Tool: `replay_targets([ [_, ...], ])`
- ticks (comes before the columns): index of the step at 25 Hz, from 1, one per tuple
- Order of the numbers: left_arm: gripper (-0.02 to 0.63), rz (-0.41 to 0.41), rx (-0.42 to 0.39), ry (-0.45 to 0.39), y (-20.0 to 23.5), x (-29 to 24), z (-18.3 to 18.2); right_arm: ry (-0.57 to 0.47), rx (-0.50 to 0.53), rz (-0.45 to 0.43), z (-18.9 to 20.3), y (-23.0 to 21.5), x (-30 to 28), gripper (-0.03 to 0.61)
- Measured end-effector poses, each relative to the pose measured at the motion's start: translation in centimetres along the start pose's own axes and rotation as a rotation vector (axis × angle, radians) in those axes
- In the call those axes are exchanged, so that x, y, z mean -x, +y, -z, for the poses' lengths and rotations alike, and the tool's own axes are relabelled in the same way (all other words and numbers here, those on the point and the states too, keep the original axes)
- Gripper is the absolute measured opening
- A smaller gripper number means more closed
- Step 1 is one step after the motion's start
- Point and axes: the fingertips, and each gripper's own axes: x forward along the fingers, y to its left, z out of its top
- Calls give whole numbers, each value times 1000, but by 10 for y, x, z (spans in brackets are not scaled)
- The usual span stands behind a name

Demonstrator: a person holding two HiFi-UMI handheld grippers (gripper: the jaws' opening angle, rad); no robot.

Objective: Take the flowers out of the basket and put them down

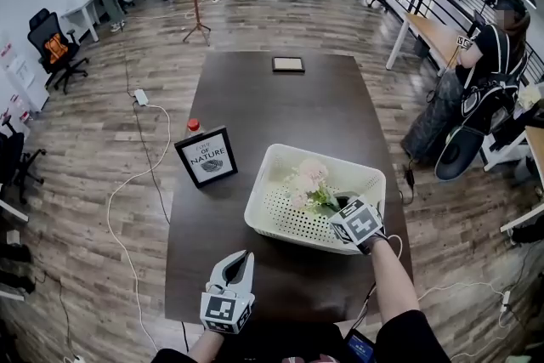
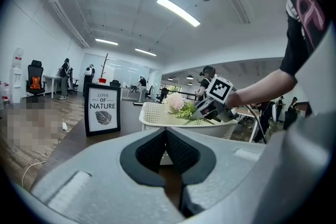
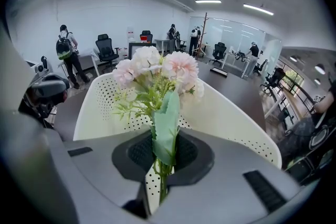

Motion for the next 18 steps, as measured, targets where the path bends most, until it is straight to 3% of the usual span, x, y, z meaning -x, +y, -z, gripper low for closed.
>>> replay_targets([
  [18,9,14,-3,-9,-3,6,1,-103,-39,96,-21,1,35,44],
])
